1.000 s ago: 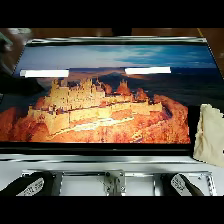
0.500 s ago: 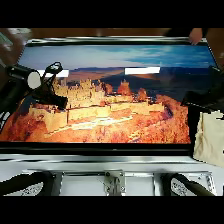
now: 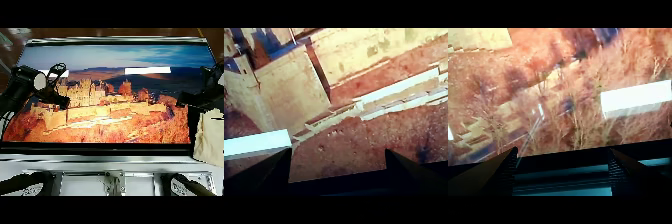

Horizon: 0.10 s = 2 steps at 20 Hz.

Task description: Fold the shirts.

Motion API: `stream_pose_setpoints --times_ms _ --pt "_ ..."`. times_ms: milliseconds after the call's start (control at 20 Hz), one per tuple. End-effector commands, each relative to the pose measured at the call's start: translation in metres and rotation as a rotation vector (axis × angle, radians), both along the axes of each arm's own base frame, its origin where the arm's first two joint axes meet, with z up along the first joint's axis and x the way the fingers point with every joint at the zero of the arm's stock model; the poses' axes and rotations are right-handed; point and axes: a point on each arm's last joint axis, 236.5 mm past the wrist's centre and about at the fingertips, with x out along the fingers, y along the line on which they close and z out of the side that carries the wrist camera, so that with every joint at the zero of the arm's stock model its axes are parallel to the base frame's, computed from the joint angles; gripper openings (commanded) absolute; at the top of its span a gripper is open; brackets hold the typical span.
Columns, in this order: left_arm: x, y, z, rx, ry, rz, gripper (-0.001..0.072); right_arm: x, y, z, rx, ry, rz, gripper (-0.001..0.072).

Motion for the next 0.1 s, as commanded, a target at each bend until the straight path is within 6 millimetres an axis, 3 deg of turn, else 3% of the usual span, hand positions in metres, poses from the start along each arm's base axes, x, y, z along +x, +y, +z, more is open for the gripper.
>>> stream_pose_setpoints --times_ms 0,50 --pt "0.0009 0.0001 0.0001 0.001 -0.004 -0.001 0.0701 0.0001 0.001 -0.0001 0.002 0.001 0.001 0.0673" --pt "0.0009 0.0001 0.0001 0.001 -0.004 -0.001 0.0701 0.0001 0.001 -0.0001 0.002 0.001 0.002 0.0673"
